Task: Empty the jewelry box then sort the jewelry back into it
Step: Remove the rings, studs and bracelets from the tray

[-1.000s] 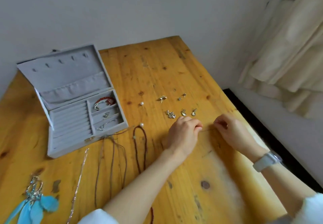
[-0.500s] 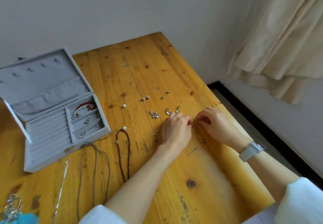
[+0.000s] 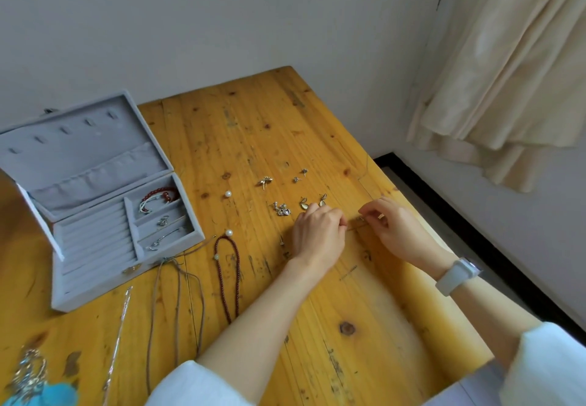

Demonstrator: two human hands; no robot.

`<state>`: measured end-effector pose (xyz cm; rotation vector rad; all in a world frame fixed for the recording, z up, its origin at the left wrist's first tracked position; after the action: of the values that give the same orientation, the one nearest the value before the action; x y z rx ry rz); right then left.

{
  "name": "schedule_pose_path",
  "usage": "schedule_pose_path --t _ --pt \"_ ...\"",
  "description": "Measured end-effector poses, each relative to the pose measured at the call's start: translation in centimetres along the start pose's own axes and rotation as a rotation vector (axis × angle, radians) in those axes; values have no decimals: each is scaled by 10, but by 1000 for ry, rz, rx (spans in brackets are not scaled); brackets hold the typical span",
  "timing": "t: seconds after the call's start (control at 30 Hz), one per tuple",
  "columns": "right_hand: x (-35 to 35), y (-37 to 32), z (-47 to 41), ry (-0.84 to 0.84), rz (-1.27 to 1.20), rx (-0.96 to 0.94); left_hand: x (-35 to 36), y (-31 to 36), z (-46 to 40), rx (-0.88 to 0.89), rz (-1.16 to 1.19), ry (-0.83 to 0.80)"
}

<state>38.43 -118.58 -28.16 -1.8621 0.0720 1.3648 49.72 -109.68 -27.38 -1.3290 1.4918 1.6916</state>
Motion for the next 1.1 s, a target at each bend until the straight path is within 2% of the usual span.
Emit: schedule_pose_path --t 0.23,0.37,0.53,0.67,0.8,1.0,1.1 --pt "1 0 3 1 -7 39 -5 -4 2 -5 44 49" --pt "7 -6 2 6 36 68 -18 -20 17 24 87 160" --pt "23 -39 -8 112 139 7 -48 -55 47 -19 81 309" --pt "49 -91 -30 57 66 -138 -83 -100 74 -117 13 410" --pt "79 -149 -62 -24 28 -268 -117 -159 102 -296 -67 507" --pt "119 -223 -118 -122 128 -356 -142 -231 125 -604 -99 441" --pt "138 -251 -144 -160 203 -334 -143 -244 130 -626 -105 454"
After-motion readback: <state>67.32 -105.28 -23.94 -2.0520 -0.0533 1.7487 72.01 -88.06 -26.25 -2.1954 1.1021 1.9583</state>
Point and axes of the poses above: each hand's wrist, its own z-axis away from the middle knuckle, its own x-axis out of the palm, y = z × x, the point moved 3 cm from there along -z, towards the middle knuckle, and after that the axes turned 6 degrees about -y, right-handed, at the moved point
